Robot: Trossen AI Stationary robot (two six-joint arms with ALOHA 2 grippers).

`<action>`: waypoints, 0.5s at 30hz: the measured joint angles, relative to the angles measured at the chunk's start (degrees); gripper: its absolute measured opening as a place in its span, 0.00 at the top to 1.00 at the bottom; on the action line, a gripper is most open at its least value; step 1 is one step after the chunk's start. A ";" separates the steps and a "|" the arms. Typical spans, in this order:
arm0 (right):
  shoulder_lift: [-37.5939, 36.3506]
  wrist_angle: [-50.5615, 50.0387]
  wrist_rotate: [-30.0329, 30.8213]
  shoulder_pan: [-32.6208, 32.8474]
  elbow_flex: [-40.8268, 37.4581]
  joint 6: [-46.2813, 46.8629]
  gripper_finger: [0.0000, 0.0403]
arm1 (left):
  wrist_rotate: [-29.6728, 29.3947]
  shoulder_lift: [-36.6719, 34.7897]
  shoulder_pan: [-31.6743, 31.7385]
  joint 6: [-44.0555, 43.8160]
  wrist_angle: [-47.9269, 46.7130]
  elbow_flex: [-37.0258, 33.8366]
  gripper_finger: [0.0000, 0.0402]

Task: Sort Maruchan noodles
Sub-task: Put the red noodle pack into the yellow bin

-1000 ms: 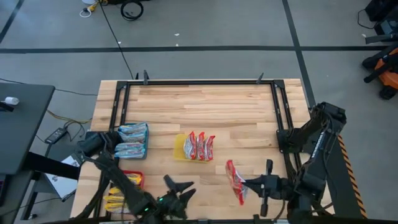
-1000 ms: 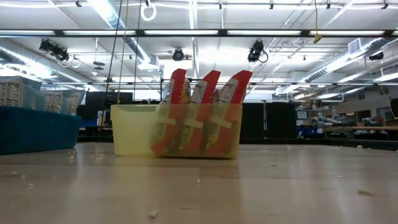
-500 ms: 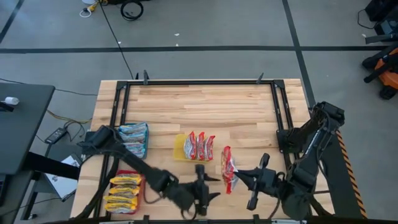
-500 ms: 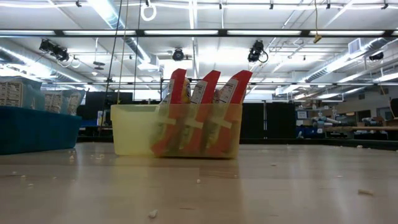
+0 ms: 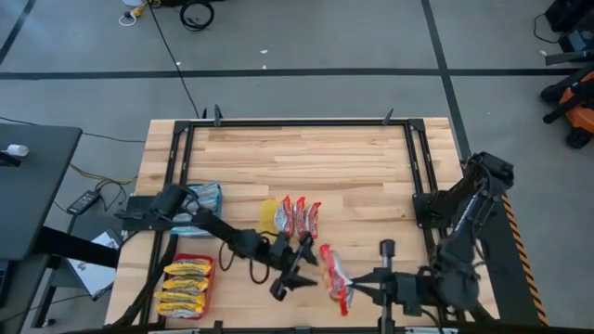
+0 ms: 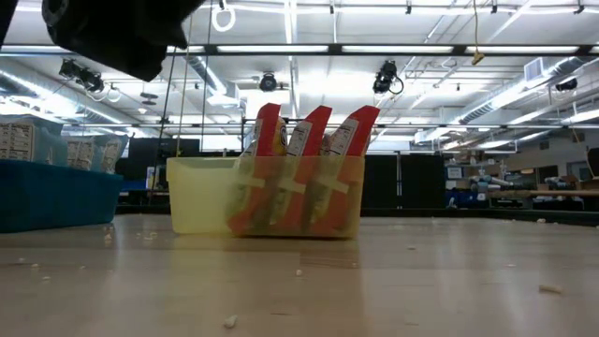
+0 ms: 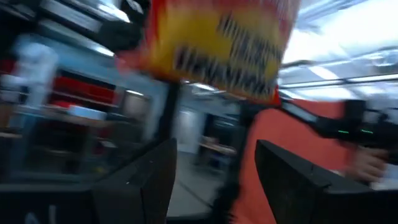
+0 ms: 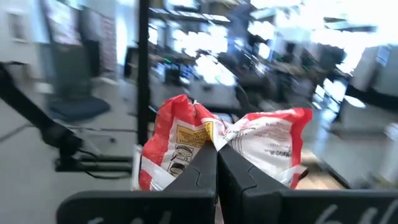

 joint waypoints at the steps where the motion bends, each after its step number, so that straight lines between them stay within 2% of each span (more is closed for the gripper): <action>1: 0.20 1.99 -3.09 -0.76 0.00 -2.41 0.99 | 2.30 0.49 0.20 -0.67 -0.05 0.79 0.45; 4: 0.99 7.83 -12.78 -3.29 0.00 -6.93 0.99 | 8.10 1.88 0.23 -0.92 0.28 4.75 0.45; 7: 1.05 9.44 -18.84 -5.00 0.00 -8.79 0.99 | 14.29 2.59 0.25 -0.13 0.21 8.84 0.42; 9: 1.05 10.38 -20.66 -5.64 0.00 -9.70 0.99 | 16.56 2.65 0.25 0.95 0.16 11.15 0.39; 15: 1.03 13.55 -24.26 -6.19 0.00 -13.96 0.99 | 16.66 2.65 0.61 2.54 0.16 16.05 0.36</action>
